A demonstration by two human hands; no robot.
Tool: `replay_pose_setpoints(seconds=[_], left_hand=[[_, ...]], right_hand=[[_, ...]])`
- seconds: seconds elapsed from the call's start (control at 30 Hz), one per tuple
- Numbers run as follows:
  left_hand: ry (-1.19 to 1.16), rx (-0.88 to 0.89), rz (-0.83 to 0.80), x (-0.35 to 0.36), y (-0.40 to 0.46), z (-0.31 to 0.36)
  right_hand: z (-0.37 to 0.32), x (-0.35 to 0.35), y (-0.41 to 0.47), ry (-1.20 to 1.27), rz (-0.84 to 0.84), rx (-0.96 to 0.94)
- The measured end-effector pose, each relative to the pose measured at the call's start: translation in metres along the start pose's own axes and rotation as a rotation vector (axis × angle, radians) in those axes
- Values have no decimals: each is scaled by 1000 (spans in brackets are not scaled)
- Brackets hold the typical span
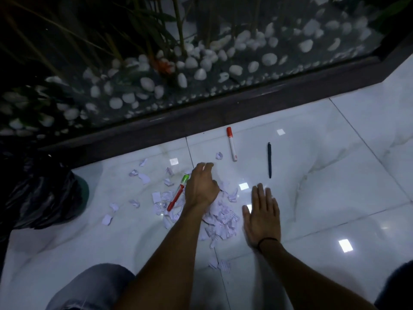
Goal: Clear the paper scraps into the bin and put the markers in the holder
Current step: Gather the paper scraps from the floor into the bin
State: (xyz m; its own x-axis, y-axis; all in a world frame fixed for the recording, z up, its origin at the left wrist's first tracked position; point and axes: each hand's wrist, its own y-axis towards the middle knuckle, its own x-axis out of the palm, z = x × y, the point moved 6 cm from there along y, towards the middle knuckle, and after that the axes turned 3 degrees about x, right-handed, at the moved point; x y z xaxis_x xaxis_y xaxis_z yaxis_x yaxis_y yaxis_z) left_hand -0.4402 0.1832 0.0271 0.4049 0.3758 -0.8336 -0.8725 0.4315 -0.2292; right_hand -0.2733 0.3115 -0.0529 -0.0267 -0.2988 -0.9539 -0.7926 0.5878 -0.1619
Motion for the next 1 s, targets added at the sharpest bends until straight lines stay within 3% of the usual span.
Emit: replay_pose_setpoints(seconds=[0.1,0.27,0.6,0.77,0.87,1.0], left_hand=[[120,18,-85,-1,46,1],[112,107,-281,24,80,11],[205,385,-301,59,-9,19],[169,393,-359,64,-54,2],[93,383,-307,44,-69,-13],[65,271,-106,17,-50,-54]], right_hand=[[-1,4,0,-48,10,11],[-3,0,2,-59,7,8],[-4,-6,0,-27,-50,7],[-3,-4,0,-41,-77,9],[-6,-9,-3,-64,-61,-13],[-10,-6,-3,-53,-85,11]])
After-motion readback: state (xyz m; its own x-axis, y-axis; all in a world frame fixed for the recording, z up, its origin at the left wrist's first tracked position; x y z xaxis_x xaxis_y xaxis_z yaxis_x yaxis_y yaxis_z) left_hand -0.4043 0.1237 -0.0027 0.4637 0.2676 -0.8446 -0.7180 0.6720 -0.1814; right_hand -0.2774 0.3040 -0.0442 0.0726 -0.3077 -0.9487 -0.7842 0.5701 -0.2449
